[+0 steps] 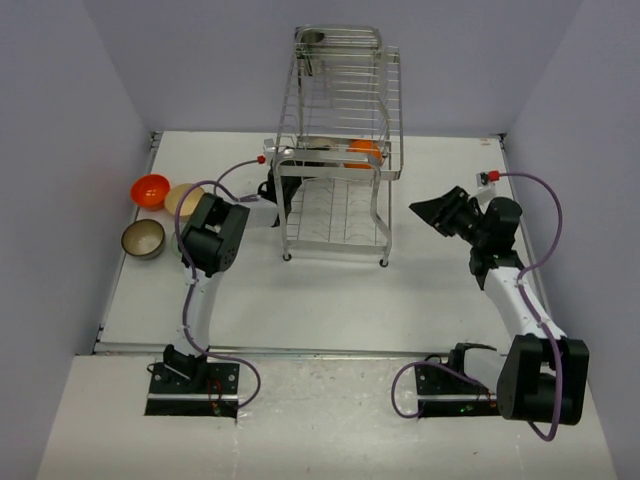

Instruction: Unload the bowls from the dish rack

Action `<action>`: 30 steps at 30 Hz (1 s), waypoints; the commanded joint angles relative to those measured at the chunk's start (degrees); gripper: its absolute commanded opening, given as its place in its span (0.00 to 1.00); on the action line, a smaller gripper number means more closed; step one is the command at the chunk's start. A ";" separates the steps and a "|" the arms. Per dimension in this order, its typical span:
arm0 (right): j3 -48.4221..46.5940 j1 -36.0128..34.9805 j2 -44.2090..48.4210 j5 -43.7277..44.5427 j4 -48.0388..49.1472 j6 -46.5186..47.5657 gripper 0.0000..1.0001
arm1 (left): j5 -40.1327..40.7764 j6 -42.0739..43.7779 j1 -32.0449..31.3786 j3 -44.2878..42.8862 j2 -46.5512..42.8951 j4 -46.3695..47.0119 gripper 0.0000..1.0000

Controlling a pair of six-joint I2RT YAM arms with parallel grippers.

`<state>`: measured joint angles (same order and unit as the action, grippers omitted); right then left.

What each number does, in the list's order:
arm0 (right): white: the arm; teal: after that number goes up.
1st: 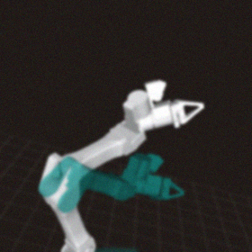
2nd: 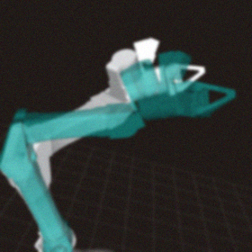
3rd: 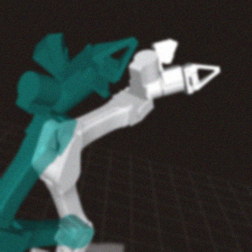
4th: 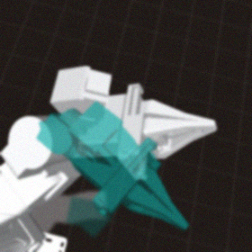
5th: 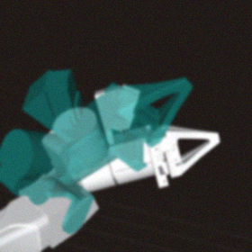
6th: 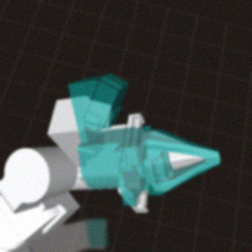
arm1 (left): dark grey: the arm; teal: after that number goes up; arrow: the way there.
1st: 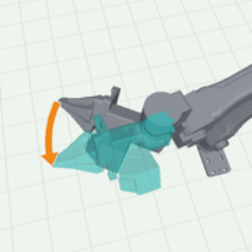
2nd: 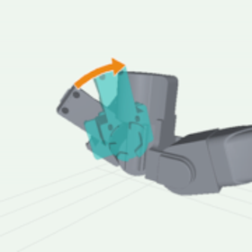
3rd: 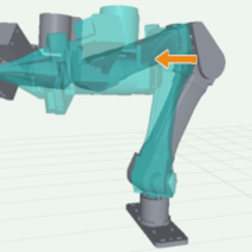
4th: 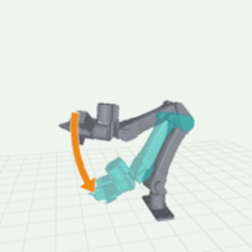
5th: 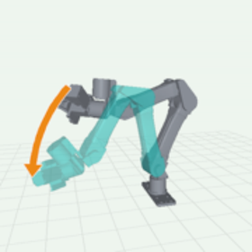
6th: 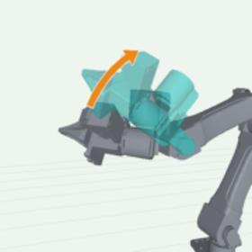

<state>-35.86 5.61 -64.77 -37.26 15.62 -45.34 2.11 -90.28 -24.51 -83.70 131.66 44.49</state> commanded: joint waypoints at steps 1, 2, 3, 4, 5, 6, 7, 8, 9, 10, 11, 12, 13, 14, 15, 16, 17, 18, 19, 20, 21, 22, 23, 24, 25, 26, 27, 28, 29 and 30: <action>0.96 0.28 0.35 -2.03 2.40 1.48 0.48 | -1.14 -0.33 -0.18 5.55 -1.31 15.04 0.00; 1.14 0.28 0.35 -2.12 2.49 1.48 0.48 | -1.49 -0.77 -0.18 7.74 -1.23 17.54 0.00; 1.40 0.28 0.35 -2.21 2.58 1.57 0.48 | -1.84 -1.38 -0.18 8.29 -0.36 20.61 0.00; 1.49 0.28 0.26 -2.21 2.58 1.66 0.48 | -1.85 -1.91 -0.18 8.90 0.35 26.03 0.00; 1.58 0.28 0.17 -2.29 2.58 1.83 0.48 | -3.50 -2.35 -0.18 9.25 1.05 28.87 0.00; 1.84 0.28 0.09 -2.30 2.58 1.92 0.48 | -3.78 -2.88 -0.27 9.17 2.97 34.29 0.00; 1.93 0.28 -0.09 -2.38 2.58 1.84 0.48 | -4.13 -3.23 -0.27 9.08 3.69 36.00 0.00; 2.10 0.28 -0.18 -2.56 2.66 1.92 0.48 | -4.48 -4.11 -0.27 8.73 5.09 37.67 0.00; 2.37 0.28 -0.35 -2.56 2.75 1.92 0.48 | -5.00 -4.11 -0.19 8.12 5.97 41.86 0.00; 2.46 0.28 -0.44 -2.73 2.84 1.92 0.48 | -5.62 -4.20 -0.18 7.25 6.68 43.65 0.00; 2.63 0.28 -0.44 -2.82 3.01 1.84 0.48 | -6.67 -4.46 -0.18 6.45 7.99 44.71 0.00; 2.81 0.28 -0.53 -2.82 3.10 1.84 0.48 | -7.20 -4.55 -0.18 5.05 8.35 45.94 0.00; 2.90 0.37 -0.53 -2.82 3.19 1.84 0.48 | -8.34 -4.29 -0.18 4.17 8.62 46.82 0.00; 2.90 0.28 -0.44 -2.74 3.19 1.75 0.48 | -8.61 -4.12 -0.18 3.55 8.88 47.18 0.00; 2.98 0.37 -0.53 -2.82 3.19 1.75 0.48 | -8.87 -4.11 -0.10 2.76 8.97 47.88 0.00; 2.99 0.28 -0.53 -2.82 3.28 1.75 0.48 | -9.49 -3.94 -0.01 2.23 8.97 48.23 0.00; 2.99 0.28 -0.53 -2.82 3.45 1.84 0.48 | -9.75 -3.85 0.25 1.88 8.80 48.06 0.00; 2.99 0.28 -0.53 -2.82 3.46 1.75 0.48 | -10.02 -3.85 0.25 1.35 8.71 48.49 0.00; 2.99 0.28 -0.70 -2.91 3.46 1.75 0.48 | -10.19 -3.76 0.34 1.35 8.53 48.93 0.00; 2.99 0.28 -0.88 -2.91 3.63 1.57 0.48 | -10.11 -4.11 0.43 1.61 8.27 49.11 0.00; 3.07 0.28 -1.06 -3.17 3.72 1.49 0.48 | -10.11 -4.11 0.43 2.48 7.92 49.46 0.00; 3.07 0.28 -1.14 -3.35 3.98 1.40 0.48 | -10.02 -3.85 0.43 3.01 7.04 49.73 0.00; 3.25 0.28 -1.49 -3.61 4.50 0.96 0.48 | -10.02 -3.68 0.43 3.71 6.51 49.55 0.00; 3.34 0.28 -1.67 -3.79 4.77 0.78 0.48 | -9.85 -3.41 0.43 4.42 5.99 49.81 0.00; 3.34 0.28 -1.67 -4.05 5.30 0.52 0.48 | -10.02 -2.98 0.52 5.47 5.29 49.90 0.00; 3.60 0.28 -1.76 -4.14 5.48 0.43 0.48 | -9.67 -3.06 0.69 6.17 4.93 49.90 0.00; 3.69 0.28 -1.85 -4.23 5.65 0.43 0.48 | -9.67 -3.15 0.78 6.62 4.58 50.43 0.00; 3.69 0.28 -1.76 -4.32 5.74 0.26 0.48 | -9.93 -3.15 1.04 6.88 4.31 50.87 0.00; 3.78 0.28 -1.76 -4.40 5.74 0.34 0.48 | -9.76 -3.15 1.13 7.23 4.05 51.22 0.00; 3.86 0.28 -1.76 -4.40 5.74 0.34 0.48 | -9.76 -3.15 1.13 7.41 3.79 51.22 0.00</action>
<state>-32.25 5.65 -66.41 -40.12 18.31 -44.99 -5.10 -93.78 -23.27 -77.84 138.34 73.01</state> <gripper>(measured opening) 0.481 0.124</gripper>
